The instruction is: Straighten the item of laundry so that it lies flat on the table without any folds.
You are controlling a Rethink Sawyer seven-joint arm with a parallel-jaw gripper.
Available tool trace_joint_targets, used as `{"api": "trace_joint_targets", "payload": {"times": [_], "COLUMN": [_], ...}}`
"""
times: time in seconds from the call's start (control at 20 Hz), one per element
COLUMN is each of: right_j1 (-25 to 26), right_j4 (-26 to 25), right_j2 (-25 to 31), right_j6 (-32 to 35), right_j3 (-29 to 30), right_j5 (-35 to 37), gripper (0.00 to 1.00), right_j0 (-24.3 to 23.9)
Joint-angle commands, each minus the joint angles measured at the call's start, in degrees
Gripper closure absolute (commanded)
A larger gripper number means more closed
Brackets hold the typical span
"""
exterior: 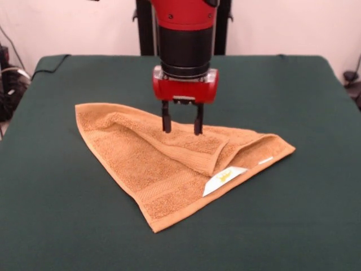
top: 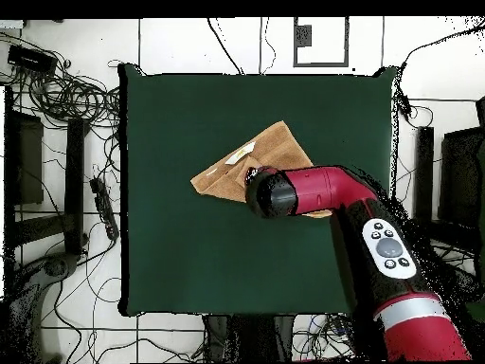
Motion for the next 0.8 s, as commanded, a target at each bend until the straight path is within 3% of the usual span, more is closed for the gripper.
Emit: {"api": "trace_joint_targets", "payload": {"times": [0.05, 0.35, 0.5, 0.8], "right_j1": [2.5, 1.2, 2.0, 2.7], "right_j4": [-4.2, -5.8, -6.8, -8.6], "right_j2": [11.4, 11.3, 15.4, 16.8], "right_j6": [-25.0, -30.2, -36.8, -42.4], "right_j3": [0.6, 1.1, 2.2, 0.9], "right_j5": [8.7, 9.9, 8.9, 13.1], "gripper": [0.0, 0.0, 0.0, 0.0], "right_j0": [-0.5, -0.9, -3.6, -3.5]}}
